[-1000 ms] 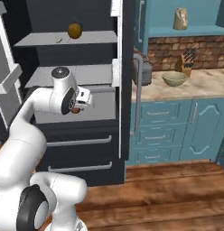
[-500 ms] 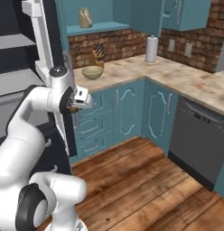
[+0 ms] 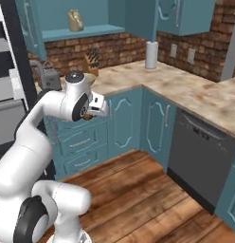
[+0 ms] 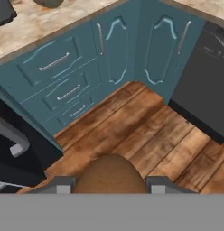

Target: Pick the egg and butter from the fridge and place them by the bowl for mixing.

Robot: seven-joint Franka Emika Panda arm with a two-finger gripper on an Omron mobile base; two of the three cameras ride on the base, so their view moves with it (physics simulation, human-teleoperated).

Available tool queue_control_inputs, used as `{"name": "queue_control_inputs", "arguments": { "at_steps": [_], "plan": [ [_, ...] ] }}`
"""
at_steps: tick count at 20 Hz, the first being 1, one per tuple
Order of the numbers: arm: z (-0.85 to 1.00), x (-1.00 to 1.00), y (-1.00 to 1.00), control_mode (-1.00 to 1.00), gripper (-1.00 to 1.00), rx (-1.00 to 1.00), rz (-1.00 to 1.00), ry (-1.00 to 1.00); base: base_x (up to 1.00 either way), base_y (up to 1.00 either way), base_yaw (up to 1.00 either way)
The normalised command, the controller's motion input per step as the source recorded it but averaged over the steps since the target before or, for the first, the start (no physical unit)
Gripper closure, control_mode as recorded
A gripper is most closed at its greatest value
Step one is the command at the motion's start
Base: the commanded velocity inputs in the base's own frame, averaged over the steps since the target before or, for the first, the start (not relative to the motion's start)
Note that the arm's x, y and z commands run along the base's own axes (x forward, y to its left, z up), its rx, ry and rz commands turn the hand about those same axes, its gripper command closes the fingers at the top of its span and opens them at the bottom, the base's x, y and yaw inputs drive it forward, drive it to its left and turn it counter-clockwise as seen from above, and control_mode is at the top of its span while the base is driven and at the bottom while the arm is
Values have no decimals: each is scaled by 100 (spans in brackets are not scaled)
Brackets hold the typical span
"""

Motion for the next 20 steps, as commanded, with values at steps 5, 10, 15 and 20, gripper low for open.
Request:
{"name": "queue_control_inputs", "arguments": {
  "at_steps": [5,10,15,20],
  "plan": [
    [0,0,0,100,100,0,0,0,75,-40,7],
    [0,0,0,100,100,0,0,0,80,-24,13],
    [0,0,0,100,100,0,0,0,87,-7,21],
    [0,0,0,100,100,0,0,0,87,-1,28]
  ]
}}
